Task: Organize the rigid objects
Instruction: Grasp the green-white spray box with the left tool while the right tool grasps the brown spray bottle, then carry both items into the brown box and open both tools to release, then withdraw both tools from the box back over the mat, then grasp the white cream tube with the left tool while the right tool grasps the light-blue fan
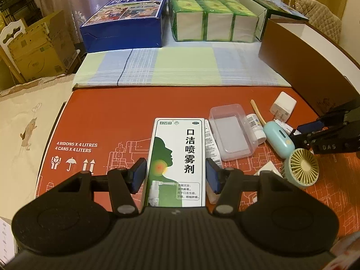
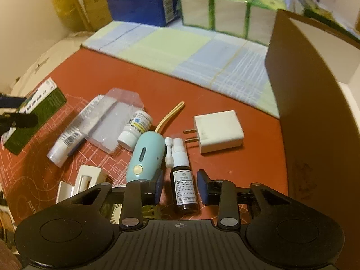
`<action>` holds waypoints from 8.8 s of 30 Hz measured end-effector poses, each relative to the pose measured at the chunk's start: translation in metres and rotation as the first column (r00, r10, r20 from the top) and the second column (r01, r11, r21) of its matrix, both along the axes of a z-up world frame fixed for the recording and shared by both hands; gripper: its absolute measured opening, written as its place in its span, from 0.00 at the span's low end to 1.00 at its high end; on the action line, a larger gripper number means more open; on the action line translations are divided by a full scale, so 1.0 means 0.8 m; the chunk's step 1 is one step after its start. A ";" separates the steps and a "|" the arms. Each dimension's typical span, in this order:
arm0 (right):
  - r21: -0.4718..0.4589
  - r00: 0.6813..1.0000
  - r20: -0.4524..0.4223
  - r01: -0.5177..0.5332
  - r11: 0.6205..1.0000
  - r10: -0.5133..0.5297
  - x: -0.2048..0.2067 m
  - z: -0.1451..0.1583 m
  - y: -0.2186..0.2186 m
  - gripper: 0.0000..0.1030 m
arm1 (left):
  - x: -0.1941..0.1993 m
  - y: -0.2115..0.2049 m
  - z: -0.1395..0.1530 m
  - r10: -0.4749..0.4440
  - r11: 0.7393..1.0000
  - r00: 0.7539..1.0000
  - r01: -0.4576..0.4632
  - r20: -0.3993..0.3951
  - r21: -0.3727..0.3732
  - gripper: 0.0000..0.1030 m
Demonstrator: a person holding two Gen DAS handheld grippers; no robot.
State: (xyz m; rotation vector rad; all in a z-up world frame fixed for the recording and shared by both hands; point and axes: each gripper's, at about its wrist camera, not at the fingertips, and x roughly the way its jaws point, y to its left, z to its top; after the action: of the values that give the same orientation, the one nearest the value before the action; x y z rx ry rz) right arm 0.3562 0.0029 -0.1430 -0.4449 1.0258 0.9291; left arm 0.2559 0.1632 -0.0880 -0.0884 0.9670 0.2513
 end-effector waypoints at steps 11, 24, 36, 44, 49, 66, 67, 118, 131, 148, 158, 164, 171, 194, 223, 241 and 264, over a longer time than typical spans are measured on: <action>-0.023 1.000 0.002 -0.029 0.999 0.029 -0.002 -0.007 -0.001 0.19 | 0.009 -0.012 0.003 -0.001 1.000 1.000 0.001 -0.001 0.003 0.50; 0.114 0.996 0.004 0.087 0.990 -0.088 -0.021 0.053 -0.053 0.19 | 0.032 -0.059 0.033 -0.103 0.995 0.993 0.103 0.057 -0.004 0.50; 0.236 0.973 0.050 0.207 0.949 -0.225 -0.029 0.130 -0.121 0.19 | 0.079 -0.141 0.078 -0.267 0.963 0.951 0.270 0.154 0.001 0.50; 0.282 0.936 0.084 0.305 0.909 -0.341 0.000 0.167 -0.176 0.19 | 0.129 -0.214 0.097 -0.376 0.924 0.905 0.383 0.199 0.004 0.50; 0.285 0.915 0.087 0.357 0.890 -0.395 0.030 0.175 -0.208 0.19 | 0.164 -0.255 0.102 -0.415 0.905 0.884 0.426 0.217 -0.006 0.50; 0.261 0.882 -0.011 0.458 0.850 -0.472 0.156 0.138 -0.247 0.19 | 0.302 -0.318 0.072 -0.388 0.916 0.910 0.398 0.143 -0.044 0.50; 0.256 0.880 -0.019 0.462 0.849 -0.474 0.163 0.134 -0.247 0.19 | 0.309 -0.317 0.068 -0.380 0.920 0.915 0.390 0.137 -0.050 0.50; 0.161 0.884 0.023 0.458 0.874 -0.467 0.207 0.107 -0.232 0.40 | 0.358 -0.303 0.032 -0.344 0.932 0.937 0.348 0.051 -0.099 0.51; 0.209 0.855 0.055 0.495 0.844 -0.515 0.166 0.138 -0.246 0.46 | 0.307 -0.294 0.061 -0.373 0.917 0.921 0.384 0.113 -0.107 0.51; 0.305 0.827 0.039 0.524 0.795 -0.560 0.050 0.183 -0.253 0.47 | 0.158 -0.214 0.109 -0.305 0.940 0.931 0.328 0.199 -0.094 0.51; 0.330 0.858 0.029 0.475 0.815 -0.512 -0.024 0.188 -0.222 0.47 | 0.072 -0.156 0.111 -0.253 0.957 0.949 0.274 0.188 -0.096 0.51; 0.301 0.886 0.018 0.438 0.847 -0.464 -0.057 0.175 -0.191 0.47 | 0.034 -0.132 0.105 -0.219 0.965 0.961 0.239 0.171 -0.105 0.51; 0.254 0.918 -0.016 0.386 0.887 -0.396 -0.090 0.148 -0.152 0.47 | -0.005 -0.103 0.088 -0.166 0.976 0.978 0.181 0.130 -0.118 0.51; 0.126 0.965 -0.064 0.261 0.957 -0.255 -0.132 0.084 -0.076 0.47 | -0.063 -0.063 0.038 -0.097 0.985 0.994 0.102 0.040 -0.142 0.51; 0.102 0.980 -0.043 0.199 0.975 -0.195 -0.093 0.058 -0.041 0.48 | -0.017 -0.060 -0.006 -0.047 0.990 0.999 0.044 -0.020 -0.132 0.51; 0.042 0.986 -0.038 0.161 0.986 -0.159 -0.034 0.010 0.029 0.46 | 0.025 -0.026 -0.041 -0.002 0.993 0.997 -0.007 -0.074 -0.119 0.50; 0.004 0.995 -0.018 0.094 0.996 -0.094 -0.033 -0.006 0.036 0.30 | 0.064 -0.032 -0.077 -0.073 0.997 0.991 0.069 -0.111 -0.040 0.35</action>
State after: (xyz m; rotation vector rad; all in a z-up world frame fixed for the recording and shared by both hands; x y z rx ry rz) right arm 0.3301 0.0317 -0.1481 -0.3815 1.0519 0.8532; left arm 0.3071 0.1374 -0.1499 -0.0739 1.0849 0.1746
